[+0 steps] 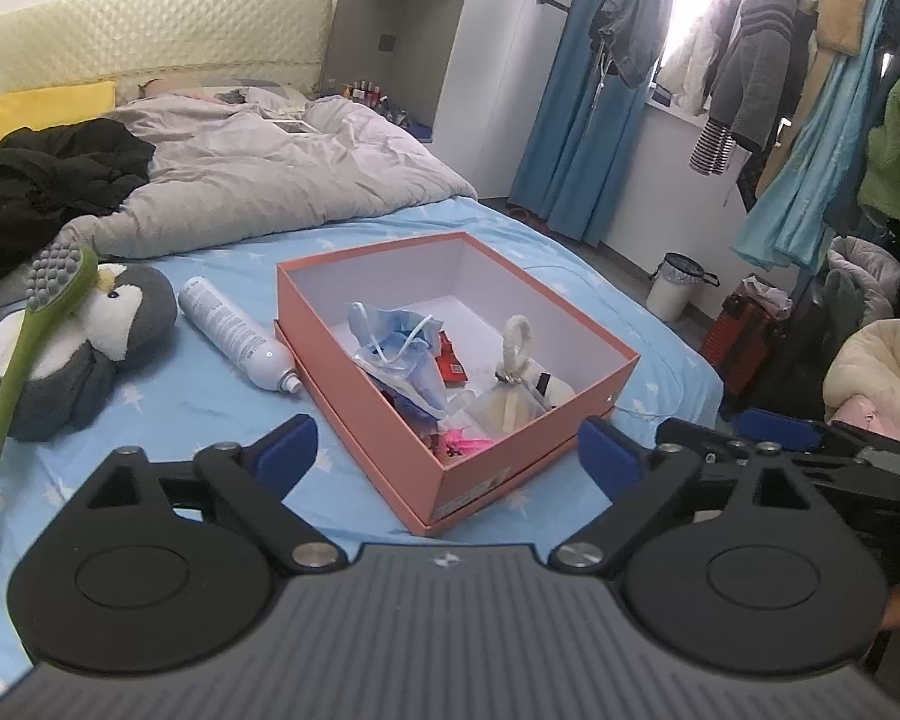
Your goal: Organize soft objects
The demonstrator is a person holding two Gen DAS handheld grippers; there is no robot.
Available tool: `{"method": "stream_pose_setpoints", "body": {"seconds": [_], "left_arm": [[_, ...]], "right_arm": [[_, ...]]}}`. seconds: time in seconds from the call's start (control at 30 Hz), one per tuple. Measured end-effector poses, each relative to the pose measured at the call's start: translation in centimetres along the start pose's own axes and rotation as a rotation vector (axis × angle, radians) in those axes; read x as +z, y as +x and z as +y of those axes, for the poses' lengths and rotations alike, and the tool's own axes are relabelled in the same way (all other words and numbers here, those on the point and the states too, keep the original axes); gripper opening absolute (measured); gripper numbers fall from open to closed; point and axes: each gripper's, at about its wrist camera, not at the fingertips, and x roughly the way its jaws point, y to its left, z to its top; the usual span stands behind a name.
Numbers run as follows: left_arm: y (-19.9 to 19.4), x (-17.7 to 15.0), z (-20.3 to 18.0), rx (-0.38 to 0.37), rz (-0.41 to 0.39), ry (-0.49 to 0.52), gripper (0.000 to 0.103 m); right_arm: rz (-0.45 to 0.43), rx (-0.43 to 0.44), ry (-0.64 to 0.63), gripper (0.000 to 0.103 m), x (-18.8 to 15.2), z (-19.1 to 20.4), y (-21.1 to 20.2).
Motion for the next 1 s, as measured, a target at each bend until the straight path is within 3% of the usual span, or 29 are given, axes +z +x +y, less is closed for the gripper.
{"method": "stream_pose_setpoints", "body": {"seconds": [0.27,1.0], "left_arm": [[0.23,0.07,0.08,0.034,0.006,-0.001,0.103],[0.19,-0.15,0.03,0.071,0.022,0.002,0.103]], "right_arm": [[-0.001,-0.003,0.011,0.090,-0.03,-0.41,-0.05],[0.011,0.004,0.020,0.090,0.07,-0.37,0.12]]}}
